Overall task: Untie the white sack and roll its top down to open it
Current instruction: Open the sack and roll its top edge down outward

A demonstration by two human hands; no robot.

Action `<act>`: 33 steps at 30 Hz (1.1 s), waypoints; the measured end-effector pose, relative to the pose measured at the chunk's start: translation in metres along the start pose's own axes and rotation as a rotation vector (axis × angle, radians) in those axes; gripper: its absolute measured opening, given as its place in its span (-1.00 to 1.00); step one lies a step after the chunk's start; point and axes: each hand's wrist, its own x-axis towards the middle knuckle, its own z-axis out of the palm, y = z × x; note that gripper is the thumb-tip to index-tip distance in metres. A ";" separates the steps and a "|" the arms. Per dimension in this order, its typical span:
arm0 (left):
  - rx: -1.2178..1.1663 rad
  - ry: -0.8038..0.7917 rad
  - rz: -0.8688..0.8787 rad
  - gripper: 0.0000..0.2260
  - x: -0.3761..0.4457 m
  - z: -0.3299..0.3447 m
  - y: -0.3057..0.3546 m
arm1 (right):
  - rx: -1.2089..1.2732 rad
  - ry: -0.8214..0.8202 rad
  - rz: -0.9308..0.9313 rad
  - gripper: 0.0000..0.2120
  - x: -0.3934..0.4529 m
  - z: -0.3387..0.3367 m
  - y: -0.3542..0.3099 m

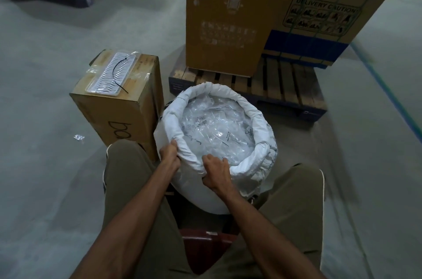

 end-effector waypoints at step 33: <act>0.018 -0.034 -0.045 -0.79 0.062 -0.021 0.009 | 0.528 -0.099 0.080 -0.42 0.080 0.013 -0.042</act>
